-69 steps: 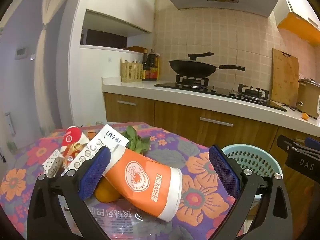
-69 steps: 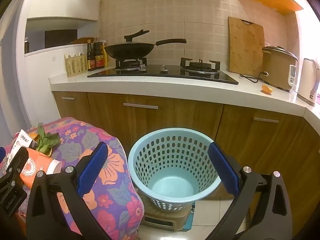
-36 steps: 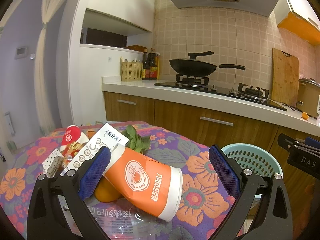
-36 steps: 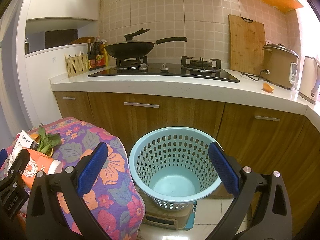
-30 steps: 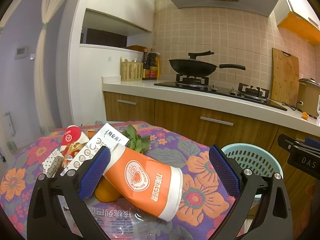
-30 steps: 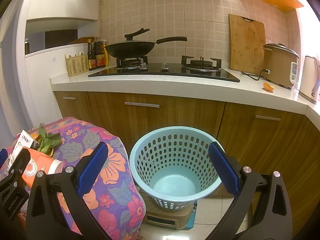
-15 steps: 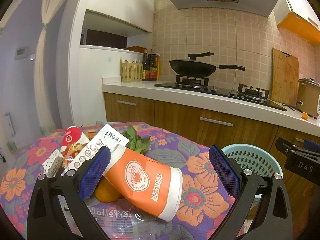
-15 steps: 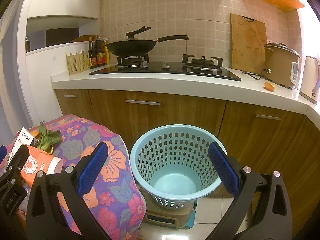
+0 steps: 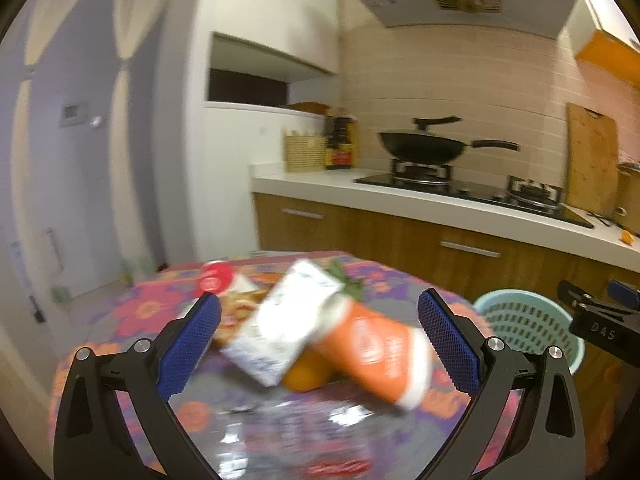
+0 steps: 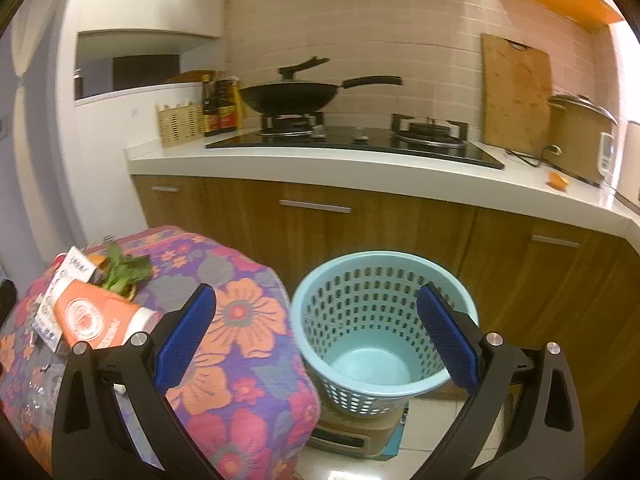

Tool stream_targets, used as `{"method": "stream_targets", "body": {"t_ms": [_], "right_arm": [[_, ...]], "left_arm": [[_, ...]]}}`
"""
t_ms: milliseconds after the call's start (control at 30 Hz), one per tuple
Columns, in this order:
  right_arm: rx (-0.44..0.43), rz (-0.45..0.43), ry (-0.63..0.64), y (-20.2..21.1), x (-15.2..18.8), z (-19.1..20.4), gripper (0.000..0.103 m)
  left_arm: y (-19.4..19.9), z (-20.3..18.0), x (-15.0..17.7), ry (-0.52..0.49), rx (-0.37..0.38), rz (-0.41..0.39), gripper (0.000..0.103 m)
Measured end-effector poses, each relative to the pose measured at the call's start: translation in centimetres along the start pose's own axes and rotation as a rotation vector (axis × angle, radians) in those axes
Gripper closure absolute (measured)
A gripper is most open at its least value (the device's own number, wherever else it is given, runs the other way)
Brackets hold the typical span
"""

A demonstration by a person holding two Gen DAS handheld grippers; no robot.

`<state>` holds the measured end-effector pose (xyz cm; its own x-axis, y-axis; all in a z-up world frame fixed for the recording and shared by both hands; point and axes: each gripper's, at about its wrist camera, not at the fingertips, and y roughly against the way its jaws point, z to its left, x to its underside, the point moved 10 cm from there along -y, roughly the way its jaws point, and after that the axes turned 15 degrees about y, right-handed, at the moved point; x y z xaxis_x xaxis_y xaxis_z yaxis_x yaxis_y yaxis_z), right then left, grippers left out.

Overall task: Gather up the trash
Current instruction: 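Grasp the clear plastic bag with the left gripper while the right gripper grasps the orange paper cup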

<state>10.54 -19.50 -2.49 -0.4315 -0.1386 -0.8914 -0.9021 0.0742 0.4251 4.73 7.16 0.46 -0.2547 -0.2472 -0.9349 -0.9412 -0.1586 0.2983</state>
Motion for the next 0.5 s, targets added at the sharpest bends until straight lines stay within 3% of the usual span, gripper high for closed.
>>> {"method": "stream_targets", "body": {"t_ms": [100,233,367,500], "right_arm": [[-0.051,-0.024,0.025,0.3,-0.5,1.8,0.008],[-0.136,-0.066,0.075,0.8,-1.1,4.8,0.008],[-0.262,-0.098,0.144,1.1,-1.6,9.1,0.008],[-0.382,-0.093,0.205,1.4,-1.3,13.2,0.008]], "left_arm": [[1.0,3.4,-0.8,0.005,-0.058,0.005,0.007],[1.2,7.8,-0.3,0.043,-0.111,0.07,0.007],[0.4,10.7,2.1,0.089,-0.1,0.18,0.008],[-1.1,12.3,5.7,0.177,-0.012,0.321,0.01]]}}
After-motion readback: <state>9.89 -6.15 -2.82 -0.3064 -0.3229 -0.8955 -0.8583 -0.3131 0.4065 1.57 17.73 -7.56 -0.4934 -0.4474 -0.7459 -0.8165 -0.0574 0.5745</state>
